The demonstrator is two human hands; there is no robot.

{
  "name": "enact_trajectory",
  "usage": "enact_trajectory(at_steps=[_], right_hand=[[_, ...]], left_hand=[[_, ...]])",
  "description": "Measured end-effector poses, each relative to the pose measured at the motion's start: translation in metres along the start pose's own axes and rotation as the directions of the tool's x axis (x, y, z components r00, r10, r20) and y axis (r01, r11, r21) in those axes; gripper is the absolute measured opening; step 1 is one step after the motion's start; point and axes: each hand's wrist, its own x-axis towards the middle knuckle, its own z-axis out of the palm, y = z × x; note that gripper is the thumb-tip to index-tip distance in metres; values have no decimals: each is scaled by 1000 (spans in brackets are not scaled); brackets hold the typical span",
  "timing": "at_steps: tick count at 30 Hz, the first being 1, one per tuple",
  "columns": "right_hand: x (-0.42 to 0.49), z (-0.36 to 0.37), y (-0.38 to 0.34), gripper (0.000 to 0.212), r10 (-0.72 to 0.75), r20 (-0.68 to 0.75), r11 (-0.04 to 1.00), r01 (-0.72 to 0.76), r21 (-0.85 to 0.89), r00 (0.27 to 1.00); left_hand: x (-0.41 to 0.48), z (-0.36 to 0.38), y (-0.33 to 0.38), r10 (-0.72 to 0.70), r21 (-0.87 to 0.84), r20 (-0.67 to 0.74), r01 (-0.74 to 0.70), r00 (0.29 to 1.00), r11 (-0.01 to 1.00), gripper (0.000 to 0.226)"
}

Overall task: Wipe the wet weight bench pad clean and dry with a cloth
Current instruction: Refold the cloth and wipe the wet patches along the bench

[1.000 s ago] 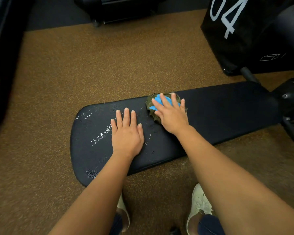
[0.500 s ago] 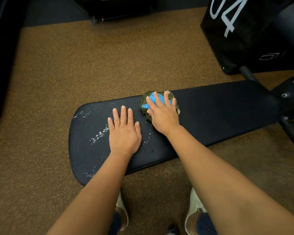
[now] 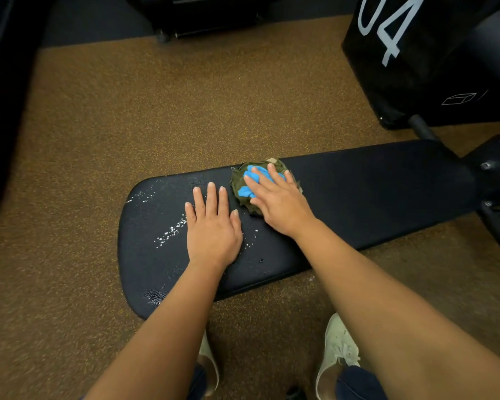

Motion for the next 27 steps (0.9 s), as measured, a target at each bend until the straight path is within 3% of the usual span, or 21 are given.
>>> enact_trajectory(at_steps=[6,12,18,24,27], right_hand=[[26,-1,1,50,215,17,977,-214,-21,977],[6,-4,4,48,-48,-3,998,49,43,999],[27,-4,8,49,221,-1,975,-221,2,975],[14,-4,10,47,-73,5,996,73,42,997],[20,-6,22,48,24,16,1000,-24,16,1000]], left_hand=[[1,1,-1,-2,7,5,1,1000,1000,69],[0,0,0,-3,-3,-1,3,1000,1000,70],[2,1,-2,3,1,17,-3,1000,1000,69],[2,0,-1,5,-8,18,-5,1000,1000,72],[4,-1,-6,5,-17,27,-4,1000,1000,68]])
